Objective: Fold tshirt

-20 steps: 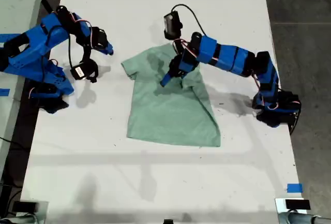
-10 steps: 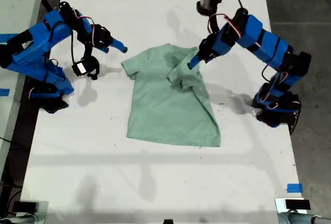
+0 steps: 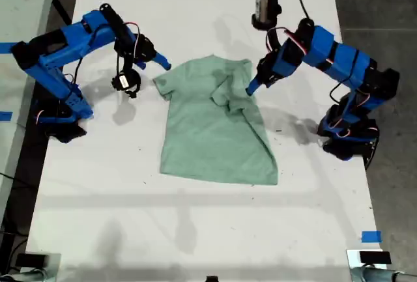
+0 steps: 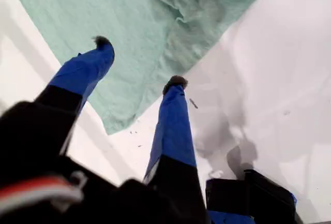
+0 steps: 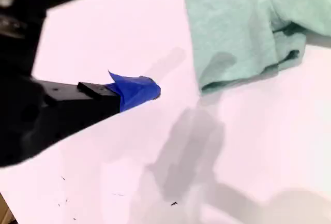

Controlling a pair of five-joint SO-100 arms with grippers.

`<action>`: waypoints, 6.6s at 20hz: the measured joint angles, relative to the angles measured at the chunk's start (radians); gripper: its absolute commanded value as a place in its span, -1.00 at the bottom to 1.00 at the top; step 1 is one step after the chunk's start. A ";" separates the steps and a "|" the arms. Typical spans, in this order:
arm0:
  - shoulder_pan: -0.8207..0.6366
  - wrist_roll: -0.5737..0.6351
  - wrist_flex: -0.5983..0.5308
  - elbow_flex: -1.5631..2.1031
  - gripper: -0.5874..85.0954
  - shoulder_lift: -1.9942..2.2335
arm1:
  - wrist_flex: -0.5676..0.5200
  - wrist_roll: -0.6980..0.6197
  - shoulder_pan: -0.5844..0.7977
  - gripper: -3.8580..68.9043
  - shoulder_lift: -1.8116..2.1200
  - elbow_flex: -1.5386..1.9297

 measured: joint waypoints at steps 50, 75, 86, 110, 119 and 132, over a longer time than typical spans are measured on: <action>0.267 -0.097 -0.034 -0.877 -0.35 -0.584 | -0.158 0.130 -0.032 -0.28 0.456 0.538; 0.778 -0.767 -0.186 0.393 -0.38 0.393 | -0.632 0.293 -0.374 -0.07 0.049 0.744; 0.762 -0.762 -0.192 0.402 -0.39 0.393 | -0.761 0.258 -0.347 -0.79 -0.164 0.715; 0.750 -0.739 -0.207 0.402 -0.41 0.393 | -0.459 0.457 -0.426 -0.18 -0.819 -0.325; 0.755 -0.752 -0.187 0.402 -0.42 0.393 | -0.130 0.388 -0.449 -0.17 -0.632 -0.488; 0.762 -0.788 0.135 0.169 -0.41 0.299 | -0.018 0.313 -0.394 -0.26 -0.339 -0.310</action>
